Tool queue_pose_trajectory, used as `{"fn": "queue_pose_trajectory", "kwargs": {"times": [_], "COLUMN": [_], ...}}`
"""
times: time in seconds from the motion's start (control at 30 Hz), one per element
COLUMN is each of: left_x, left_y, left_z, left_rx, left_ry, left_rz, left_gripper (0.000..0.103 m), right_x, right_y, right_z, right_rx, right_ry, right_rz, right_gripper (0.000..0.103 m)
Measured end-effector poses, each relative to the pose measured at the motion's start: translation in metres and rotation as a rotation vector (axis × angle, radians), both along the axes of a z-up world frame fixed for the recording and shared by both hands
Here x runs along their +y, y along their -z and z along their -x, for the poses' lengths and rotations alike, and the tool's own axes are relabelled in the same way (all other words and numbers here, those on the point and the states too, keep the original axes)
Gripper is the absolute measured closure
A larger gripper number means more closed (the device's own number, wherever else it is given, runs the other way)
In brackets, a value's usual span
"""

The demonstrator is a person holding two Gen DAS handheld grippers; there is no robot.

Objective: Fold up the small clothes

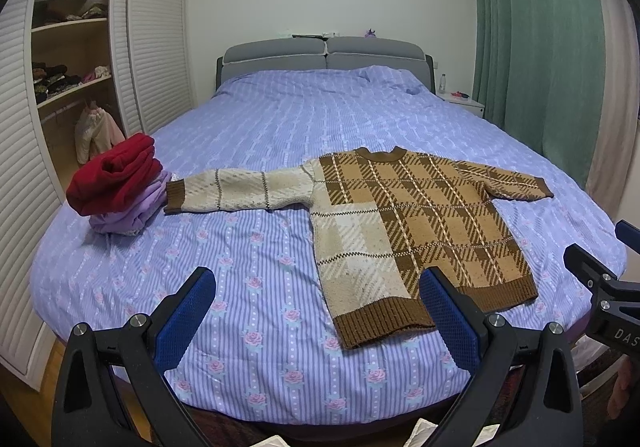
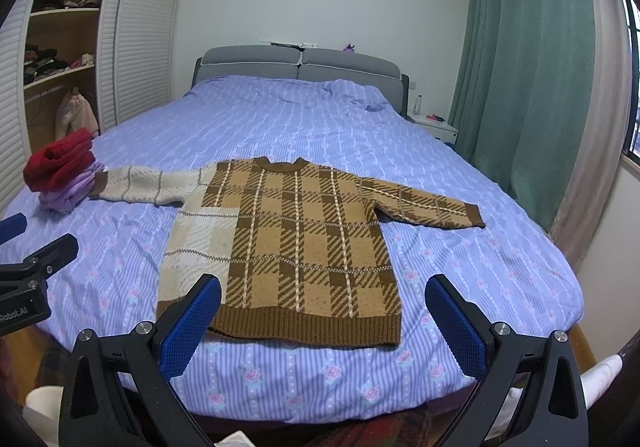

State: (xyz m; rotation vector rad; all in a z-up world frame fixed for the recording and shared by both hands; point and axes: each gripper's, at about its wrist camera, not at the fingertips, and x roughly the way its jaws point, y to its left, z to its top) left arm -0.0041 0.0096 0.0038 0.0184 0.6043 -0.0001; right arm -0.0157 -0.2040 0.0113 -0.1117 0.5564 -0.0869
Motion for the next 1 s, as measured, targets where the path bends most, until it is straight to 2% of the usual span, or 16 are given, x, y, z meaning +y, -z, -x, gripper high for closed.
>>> {"fn": "queue_pose_trajectory", "kwargs": {"times": [0.43, 0.63, 0.8, 1.0], "left_x": [0.0, -0.011, -0.037, -0.091], "left_y": [0.005, 0.007, 0.01, 0.009], "left_z": [-0.004, -0.017, -0.052, -0.123], "left_rx": [0.011, 0.005, -0.012, -0.015], "left_ry": [0.005, 0.025, 0.086, 0.191], "left_rz": [0.001, -0.028, -0.06, -0.055], "left_gripper": [0.0, 0.0, 0.0, 0.0], "right_x": [0.001, -0.002, -0.012, -0.058], "right_y": [0.009, 0.015, 0.024, 0.033], "right_z": [-0.005, -0.015, -0.033, -0.086], "right_rx": [0.016, 0.045, 0.052, 0.04], "right_ry": [0.002, 0.006, 0.044, 0.163], "right_rz": [0.005, 0.003, 0.045, 0.098], "right_gripper": [0.0, 0.0, 0.0, 0.0]}}
